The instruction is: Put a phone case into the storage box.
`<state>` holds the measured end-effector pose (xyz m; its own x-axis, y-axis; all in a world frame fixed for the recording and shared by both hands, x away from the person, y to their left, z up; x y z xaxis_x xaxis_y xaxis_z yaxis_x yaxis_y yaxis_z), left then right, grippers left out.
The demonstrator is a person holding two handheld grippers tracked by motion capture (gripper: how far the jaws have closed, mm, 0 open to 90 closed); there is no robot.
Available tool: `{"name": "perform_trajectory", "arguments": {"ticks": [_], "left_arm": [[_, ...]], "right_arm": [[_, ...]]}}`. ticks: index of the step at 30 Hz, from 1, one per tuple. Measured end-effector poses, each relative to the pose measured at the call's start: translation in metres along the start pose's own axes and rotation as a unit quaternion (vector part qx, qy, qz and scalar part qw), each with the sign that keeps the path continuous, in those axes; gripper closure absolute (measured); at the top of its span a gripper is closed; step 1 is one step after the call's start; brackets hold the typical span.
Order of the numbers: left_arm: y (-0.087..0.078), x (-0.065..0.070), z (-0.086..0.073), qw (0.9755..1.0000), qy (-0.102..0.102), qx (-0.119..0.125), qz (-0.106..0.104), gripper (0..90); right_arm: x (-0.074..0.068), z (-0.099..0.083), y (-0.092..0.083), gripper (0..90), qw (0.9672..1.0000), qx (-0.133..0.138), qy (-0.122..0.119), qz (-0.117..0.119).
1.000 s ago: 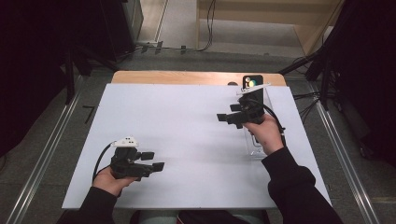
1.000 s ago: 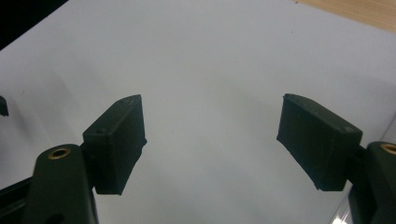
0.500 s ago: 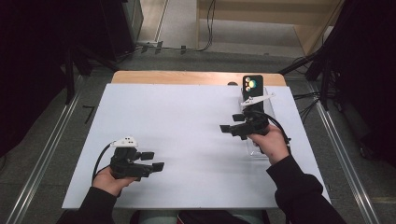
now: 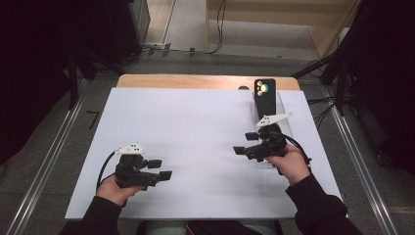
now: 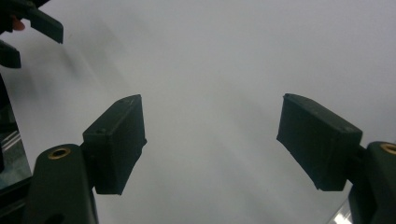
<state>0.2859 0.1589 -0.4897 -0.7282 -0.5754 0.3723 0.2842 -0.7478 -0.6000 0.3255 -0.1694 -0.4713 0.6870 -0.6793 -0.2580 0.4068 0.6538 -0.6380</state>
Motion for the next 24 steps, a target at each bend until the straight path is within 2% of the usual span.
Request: {"name": "perform_trajectory", "arguments": {"ticks": [9,13,24], "left_arm": [[0.0,0.002,0.0,1.0,0.004,-0.002,-0.006,31.9],[0.001,0.003,0.0,0.9999,0.005,-0.001,-0.01,31.9],[0.001,0.007,-0.001,0.9998,0.01,-0.001,-0.014,31.8]], "right_arm": [[-0.011,-0.018,-0.002,21.2,1.0,-0.001,-0.004,0.008],[-0.011,-0.026,-0.004,21.1,0.9999,-0.005,-0.01,0.007],[-0.012,-0.051,-0.012,21.1,0.9998,-0.019,-0.001,0.008]]}}
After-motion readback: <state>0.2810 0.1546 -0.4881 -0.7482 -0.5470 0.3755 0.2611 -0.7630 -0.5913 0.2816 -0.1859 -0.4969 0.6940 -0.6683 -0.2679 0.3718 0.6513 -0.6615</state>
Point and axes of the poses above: each handheld gripper's, and its own axes: y roughly forward along the jaws, z roughly out of its top, x roughly to its right, the point moved 6 cm from there along y, roughly forward along the jaws, and after that the axes turned 3 degrees about x, right-handed, at the moved point
